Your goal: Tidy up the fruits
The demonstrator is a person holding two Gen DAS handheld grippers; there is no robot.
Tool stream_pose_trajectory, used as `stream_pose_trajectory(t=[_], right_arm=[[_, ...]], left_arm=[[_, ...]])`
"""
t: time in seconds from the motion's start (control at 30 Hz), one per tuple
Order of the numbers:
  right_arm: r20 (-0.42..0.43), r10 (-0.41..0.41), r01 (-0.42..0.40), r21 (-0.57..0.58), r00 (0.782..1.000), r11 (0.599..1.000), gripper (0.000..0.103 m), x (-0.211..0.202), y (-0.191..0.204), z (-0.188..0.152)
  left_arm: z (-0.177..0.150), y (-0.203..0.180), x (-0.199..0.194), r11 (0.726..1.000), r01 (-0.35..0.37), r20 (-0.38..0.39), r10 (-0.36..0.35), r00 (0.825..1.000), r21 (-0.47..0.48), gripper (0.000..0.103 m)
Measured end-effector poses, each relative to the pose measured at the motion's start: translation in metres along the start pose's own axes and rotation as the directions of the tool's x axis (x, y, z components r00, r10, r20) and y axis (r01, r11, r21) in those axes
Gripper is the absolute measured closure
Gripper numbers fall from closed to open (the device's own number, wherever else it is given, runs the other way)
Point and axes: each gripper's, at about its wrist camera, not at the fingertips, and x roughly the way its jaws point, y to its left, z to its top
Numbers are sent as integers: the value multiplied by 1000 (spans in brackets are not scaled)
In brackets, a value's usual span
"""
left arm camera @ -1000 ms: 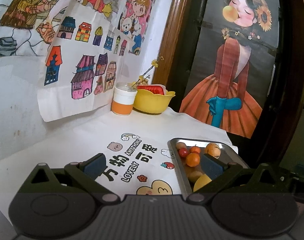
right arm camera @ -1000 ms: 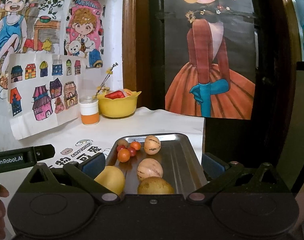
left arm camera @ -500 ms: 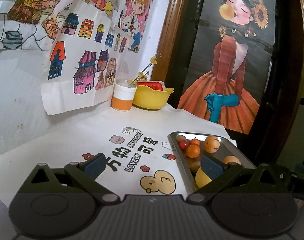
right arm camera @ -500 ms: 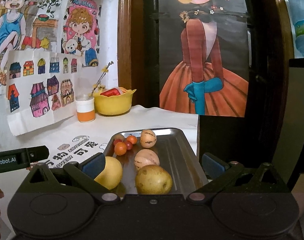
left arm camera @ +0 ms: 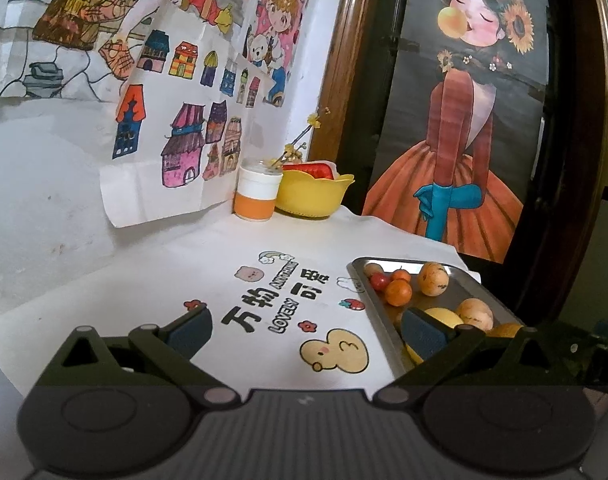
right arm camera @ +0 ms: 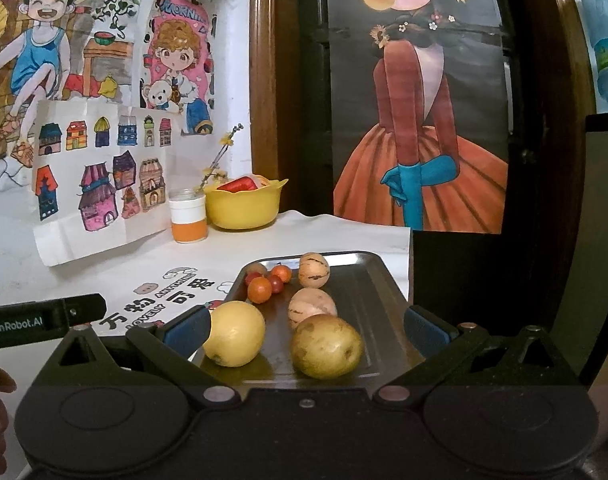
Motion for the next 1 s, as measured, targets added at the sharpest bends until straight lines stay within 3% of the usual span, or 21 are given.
stream_pose_trajectory(t=[1.0], right_arm=[[28,41,-41,-10,999,999,1,-20,20,-27]], left_arm=[[-27,18,-25,1000,-31,21,31,999,7,0]])
